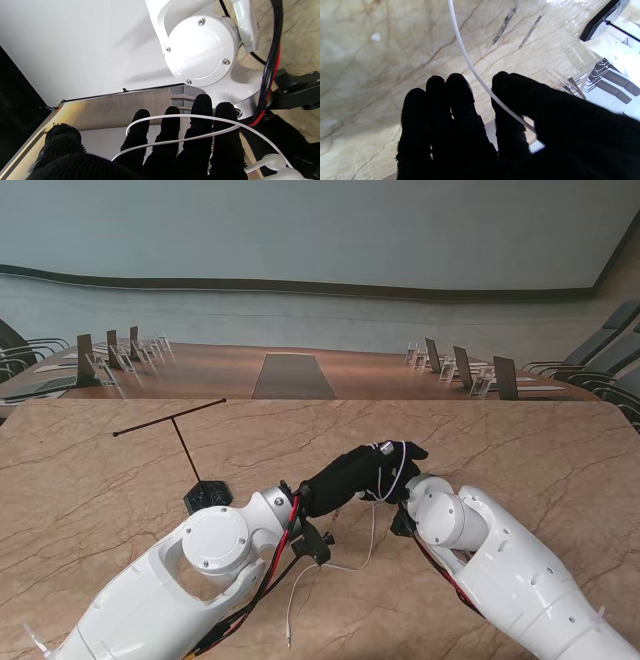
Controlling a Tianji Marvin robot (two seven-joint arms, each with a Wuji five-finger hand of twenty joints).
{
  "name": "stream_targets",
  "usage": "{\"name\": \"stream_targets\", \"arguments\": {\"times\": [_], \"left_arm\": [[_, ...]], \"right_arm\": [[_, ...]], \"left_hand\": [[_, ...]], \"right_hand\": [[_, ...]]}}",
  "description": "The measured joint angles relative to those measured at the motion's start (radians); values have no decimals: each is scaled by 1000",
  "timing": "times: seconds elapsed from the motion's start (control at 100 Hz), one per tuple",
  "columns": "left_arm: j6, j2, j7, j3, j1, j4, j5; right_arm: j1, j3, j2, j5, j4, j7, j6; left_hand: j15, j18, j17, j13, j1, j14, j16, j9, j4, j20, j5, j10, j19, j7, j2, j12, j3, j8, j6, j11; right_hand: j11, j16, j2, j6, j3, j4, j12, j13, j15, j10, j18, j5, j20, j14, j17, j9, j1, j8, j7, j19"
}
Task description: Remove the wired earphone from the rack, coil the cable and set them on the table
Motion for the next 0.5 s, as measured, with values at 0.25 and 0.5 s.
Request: {"name": "stream_targets", "arguments": {"times": [0.25, 0.5], "left_arm": [[6, 10, -20, -21, 19, -7, 1], [16, 19, -36, -39, 36, -7, 14]], "right_arm": [[8, 30, -3, -19, 15, -36, 10], [21, 79, -12, -34, 23, -71, -9]], "left_hand": [[25, 27, 23, 24, 0, 10, 13, 3, 0, 21, 0, 1, 39, 0, 11, 0, 0, 0, 0, 1], [29, 45, 36, 35, 0, 27, 14, 23, 0, 33, -1, 11, 62, 0, 11, 0, 0, 0, 0, 11]], "right_hand": [[2, 0, -21, 3, 12, 0, 0, 0, 7, 0, 0, 9, 0, 0, 1, 0, 0, 0, 0, 0], [2, 0, -21, 3, 12, 0, 0, 0, 8, 0, 0, 9, 0, 0, 1, 0, 0, 0, 0, 0]]}}
